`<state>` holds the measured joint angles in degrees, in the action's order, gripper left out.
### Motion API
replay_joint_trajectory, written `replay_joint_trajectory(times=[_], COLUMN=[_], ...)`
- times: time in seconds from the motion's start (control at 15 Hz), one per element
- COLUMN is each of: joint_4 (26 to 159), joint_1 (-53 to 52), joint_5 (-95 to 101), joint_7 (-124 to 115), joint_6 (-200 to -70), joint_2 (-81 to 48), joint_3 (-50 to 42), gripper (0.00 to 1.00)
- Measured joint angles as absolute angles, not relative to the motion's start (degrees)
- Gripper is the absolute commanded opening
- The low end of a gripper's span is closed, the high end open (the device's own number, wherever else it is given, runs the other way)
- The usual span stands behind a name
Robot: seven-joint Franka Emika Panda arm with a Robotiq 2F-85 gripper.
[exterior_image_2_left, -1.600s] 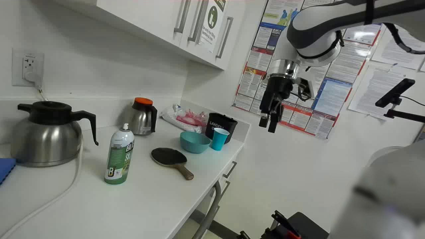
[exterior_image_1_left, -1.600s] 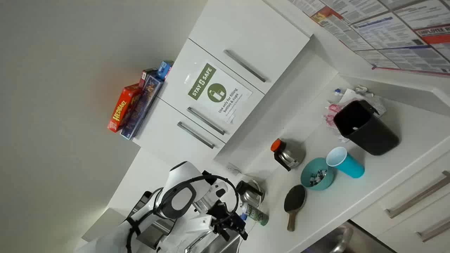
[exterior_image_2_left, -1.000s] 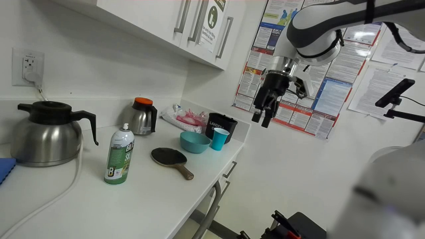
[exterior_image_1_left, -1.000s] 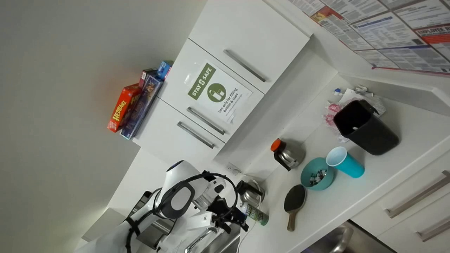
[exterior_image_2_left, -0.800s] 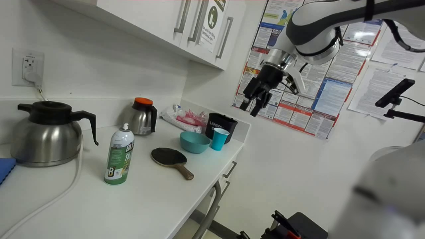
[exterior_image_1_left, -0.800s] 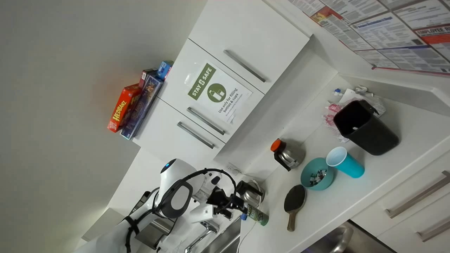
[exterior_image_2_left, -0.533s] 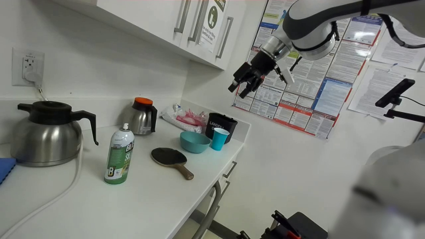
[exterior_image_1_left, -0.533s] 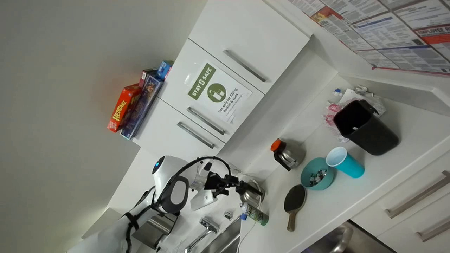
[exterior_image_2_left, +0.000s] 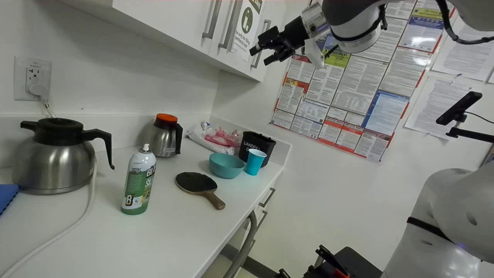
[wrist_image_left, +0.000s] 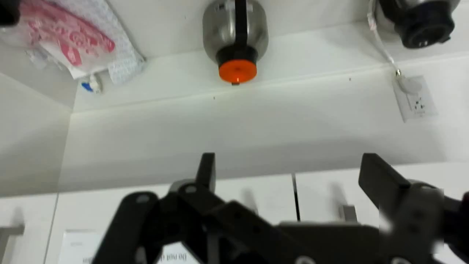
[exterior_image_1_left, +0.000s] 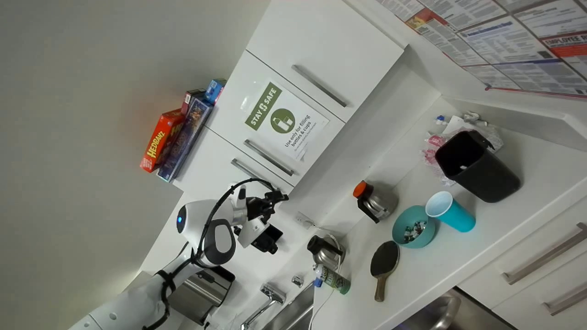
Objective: Open the second upper cabinet door
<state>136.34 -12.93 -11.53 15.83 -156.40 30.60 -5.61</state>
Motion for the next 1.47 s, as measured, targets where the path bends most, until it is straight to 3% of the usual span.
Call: replay_joint_trajectory(times=[0.27, 1.13, 1.47], joint_4=[133.7, 132.1, 127.3], joint_1=[-17.2, -18.0, -26.7], joint_5=[-11.9, -11.9, -13.9], joint_7=[15.8, 15.9, 21.9], joint_6=[-168.0, -171.9, -175.4], joint_2=[29.1, 25.6, 20.6], joint_3=[-6.6, -8.0, -16.2], gripper=[1.00, 1.00, 1.00])
